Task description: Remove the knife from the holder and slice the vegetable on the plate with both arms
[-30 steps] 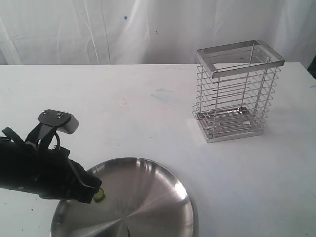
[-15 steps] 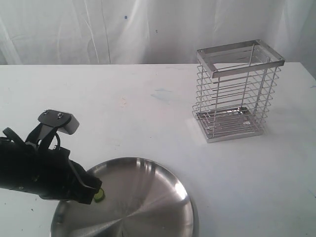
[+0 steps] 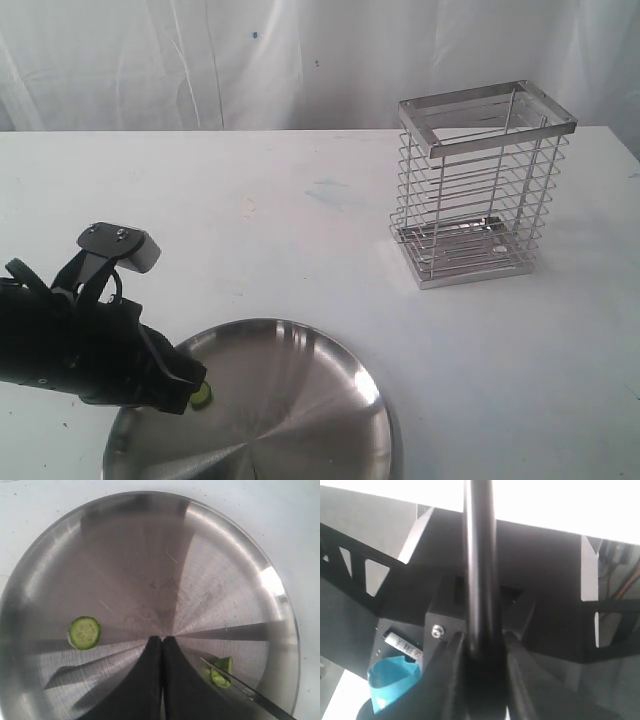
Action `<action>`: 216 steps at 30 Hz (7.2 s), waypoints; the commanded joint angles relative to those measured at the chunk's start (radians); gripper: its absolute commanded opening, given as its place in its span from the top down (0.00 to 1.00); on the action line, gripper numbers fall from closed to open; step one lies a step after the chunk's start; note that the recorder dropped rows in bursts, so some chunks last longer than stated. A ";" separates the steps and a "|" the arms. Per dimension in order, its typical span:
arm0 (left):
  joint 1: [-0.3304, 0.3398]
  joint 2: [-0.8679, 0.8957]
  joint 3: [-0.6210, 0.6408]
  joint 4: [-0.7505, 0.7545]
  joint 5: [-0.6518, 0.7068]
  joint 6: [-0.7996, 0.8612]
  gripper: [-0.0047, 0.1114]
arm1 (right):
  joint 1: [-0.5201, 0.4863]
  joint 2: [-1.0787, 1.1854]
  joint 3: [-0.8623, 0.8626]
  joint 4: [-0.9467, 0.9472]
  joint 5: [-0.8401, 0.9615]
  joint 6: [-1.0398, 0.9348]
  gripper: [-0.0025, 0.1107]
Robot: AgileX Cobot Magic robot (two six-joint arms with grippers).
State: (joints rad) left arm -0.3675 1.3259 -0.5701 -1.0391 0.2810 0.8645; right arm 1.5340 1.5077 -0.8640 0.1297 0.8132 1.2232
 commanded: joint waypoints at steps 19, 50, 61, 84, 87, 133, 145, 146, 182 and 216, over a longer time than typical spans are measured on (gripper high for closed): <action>-0.003 -0.010 0.001 -0.007 0.025 -0.009 0.96 | 0.001 0.001 0.005 -0.081 -0.011 0.060 0.98; -0.003 -0.010 0.001 -0.014 0.027 -0.009 0.96 | 0.001 0.034 0.028 -0.065 -0.090 0.033 0.98; -0.003 -0.010 0.001 -0.014 0.029 -0.009 0.96 | 0.001 0.051 0.028 -0.041 -0.073 0.028 0.98; -0.103 0.090 0.100 -0.381 0.391 0.376 0.96 | 0.001 0.052 0.028 -0.055 -0.070 0.028 0.98; -0.123 0.115 0.109 -0.404 0.395 0.408 0.96 | 0.001 0.052 0.028 -0.055 -0.075 0.028 0.98; -0.123 0.330 0.109 -0.559 0.460 0.525 0.96 | 0.001 0.090 0.085 -0.036 -0.148 0.028 0.98; -0.123 0.443 0.109 -0.636 0.420 0.578 0.96 | 0.001 0.090 0.085 -0.036 -0.154 0.028 0.98; -0.123 0.443 0.109 -0.636 0.415 0.578 0.96 | 0.001 0.090 0.085 -0.036 -0.161 0.028 0.98; 0.041 0.253 -0.002 -0.505 0.321 0.385 0.96 | -0.001 0.030 0.085 0.002 -0.074 -0.009 0.98; 0.168 0.209 -0.002 -0.671 0.355 0.504 0.96 | -0.172 -0.074 -0.019 -0.089 0.141 -0.088 0.98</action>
State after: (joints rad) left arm -0.2039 1.5431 -0.5701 -1.7062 0.5923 1.3613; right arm 1.3235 1.4623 -0.8766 0.0262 0.9559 1.0701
